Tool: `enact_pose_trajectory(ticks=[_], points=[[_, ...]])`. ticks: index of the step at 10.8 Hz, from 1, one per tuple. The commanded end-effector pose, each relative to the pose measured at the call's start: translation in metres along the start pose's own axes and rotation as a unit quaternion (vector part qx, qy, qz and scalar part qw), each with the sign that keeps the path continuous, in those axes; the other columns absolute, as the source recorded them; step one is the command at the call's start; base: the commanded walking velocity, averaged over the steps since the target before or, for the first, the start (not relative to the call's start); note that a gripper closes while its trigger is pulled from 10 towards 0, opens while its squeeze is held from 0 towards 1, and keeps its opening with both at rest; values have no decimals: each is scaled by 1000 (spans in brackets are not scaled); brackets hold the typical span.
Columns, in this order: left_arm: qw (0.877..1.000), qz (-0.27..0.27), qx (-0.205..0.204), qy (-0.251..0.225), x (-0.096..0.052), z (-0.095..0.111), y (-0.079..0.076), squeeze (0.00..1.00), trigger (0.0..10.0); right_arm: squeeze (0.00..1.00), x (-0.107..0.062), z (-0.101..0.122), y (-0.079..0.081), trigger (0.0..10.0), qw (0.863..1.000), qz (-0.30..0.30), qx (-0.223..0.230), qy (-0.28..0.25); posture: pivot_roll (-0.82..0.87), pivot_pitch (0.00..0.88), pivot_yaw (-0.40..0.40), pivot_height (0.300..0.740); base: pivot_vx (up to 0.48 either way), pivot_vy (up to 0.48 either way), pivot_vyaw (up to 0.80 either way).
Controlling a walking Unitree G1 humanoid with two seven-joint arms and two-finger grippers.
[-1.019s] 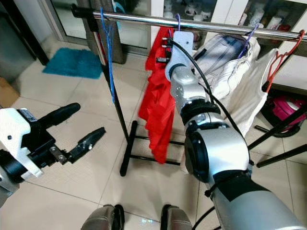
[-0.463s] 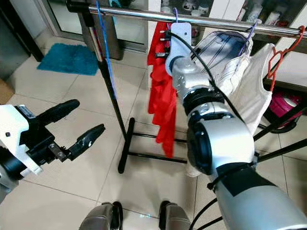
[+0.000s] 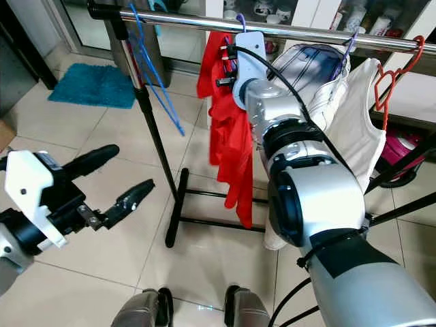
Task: Hang hanger
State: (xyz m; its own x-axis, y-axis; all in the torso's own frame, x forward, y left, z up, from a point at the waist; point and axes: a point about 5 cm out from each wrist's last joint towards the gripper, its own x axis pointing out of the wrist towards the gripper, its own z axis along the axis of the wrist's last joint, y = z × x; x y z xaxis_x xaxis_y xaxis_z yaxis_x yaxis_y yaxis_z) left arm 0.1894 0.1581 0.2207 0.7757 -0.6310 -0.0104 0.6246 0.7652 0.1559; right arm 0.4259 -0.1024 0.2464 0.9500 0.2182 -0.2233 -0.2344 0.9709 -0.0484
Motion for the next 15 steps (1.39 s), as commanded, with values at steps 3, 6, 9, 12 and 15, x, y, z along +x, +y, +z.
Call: enact_pose_trajectory(ticks=[3, 6, 9, 12, 15], points=[[1000, -6, 13, -7, 7, -1, 4, 0, 10000, 733, -1, -19, -8, 10000, 999, -3, 37, 26, 75, 140, 5, 740, 0, 0, 0], [1000, -3, 19, -14, 12, -1, 8, 0, 10000, 1000, -2, -7, -10, 10000, 998, 5, 64, -23, 62, 120, 23, 740, 0, 0, 0], [1000, 9, 28, -7, 19, -9, 17, 0, 10000, 1000, -8, 9, -18, 10000, 996, 2, 60, -69, 46, 96, 43, 740, 0, 0, 0], [995, 95, -10, 5, 24, -27, 30, 0, 10000, 0, -27, 6, -17, 10000, 993, 32, -11, -112, 29, 44, 52, 740, 0, 0, 0], [990, 126, -53, 24, 30, -46, 26, 0, 10000, 0, -51, -16, -12, 10000, 990, 57, 0, -129, 13, 4, 62, 740, 0, 0, 0]])
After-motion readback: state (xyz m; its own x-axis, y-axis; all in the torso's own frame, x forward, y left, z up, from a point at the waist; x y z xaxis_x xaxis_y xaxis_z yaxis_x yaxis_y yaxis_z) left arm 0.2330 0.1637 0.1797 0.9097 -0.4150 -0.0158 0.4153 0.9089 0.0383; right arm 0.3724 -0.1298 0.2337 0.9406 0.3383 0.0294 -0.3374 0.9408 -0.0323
